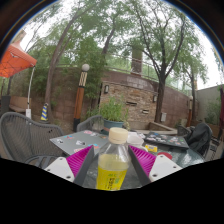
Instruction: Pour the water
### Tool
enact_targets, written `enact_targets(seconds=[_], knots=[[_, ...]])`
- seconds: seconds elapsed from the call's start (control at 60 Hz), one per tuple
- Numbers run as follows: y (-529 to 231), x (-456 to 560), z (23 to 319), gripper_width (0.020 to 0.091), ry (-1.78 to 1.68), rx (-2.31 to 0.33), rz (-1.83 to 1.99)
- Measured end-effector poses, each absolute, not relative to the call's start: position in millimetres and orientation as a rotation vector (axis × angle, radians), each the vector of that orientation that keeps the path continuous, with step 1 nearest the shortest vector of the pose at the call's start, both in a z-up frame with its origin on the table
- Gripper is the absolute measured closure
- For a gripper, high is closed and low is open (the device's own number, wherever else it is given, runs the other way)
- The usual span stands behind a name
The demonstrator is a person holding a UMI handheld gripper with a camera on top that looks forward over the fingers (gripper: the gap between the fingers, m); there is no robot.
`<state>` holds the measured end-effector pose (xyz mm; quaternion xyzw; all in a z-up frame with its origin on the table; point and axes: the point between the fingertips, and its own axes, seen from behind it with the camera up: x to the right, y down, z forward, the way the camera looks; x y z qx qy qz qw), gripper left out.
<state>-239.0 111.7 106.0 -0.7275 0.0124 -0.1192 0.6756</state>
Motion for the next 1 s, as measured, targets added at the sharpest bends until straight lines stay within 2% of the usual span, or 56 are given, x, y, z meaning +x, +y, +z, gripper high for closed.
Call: enact_targets(seconds=[0.05,0.083,0.117,0.133,0.283,0.467,0.533,0.6,0.65,0.75,0.85,0.867,1.0], knots=[[118.7,-242.5,102.4,0.0320,0.042,-1.649,-0.239],[124.5,-244.7,96.8,0.0366,0.049,-1.670,-0.205],[128.2,-243.9,91.1,0.0473,0.059,-1.691,-0.175],[129.6,-242.9,88.5,0.0551,0.069,-1.701,-0.166],[130.0,-243.0,86.6,0.0567,0.069,-1.715,-0.132],[138.2,-268.2,91.3,0.0639,-0.149,-1.705,-0.209],[147.7,-289.8,106.7,0.0638,-0.220,-1.687,-0.185],[161.1,-297.7,142.3,0.0637,-0.175,-1.662,-0.084],[174.9,-307.4,170.5,0.0639,-0.097,-1.646,0.027],[207.1,-309.5,205.7,0.0641,0.166,-1.628,0.418],[237.1,-292.2,205.9,0.0641,0.484,-1.579,0.858],[242.4,-295.1,192.8,0.0640,0.497,-1.558,0.927],[255.2,-270.8,173.9,0.0642,0.898,-1.431,1.460]])
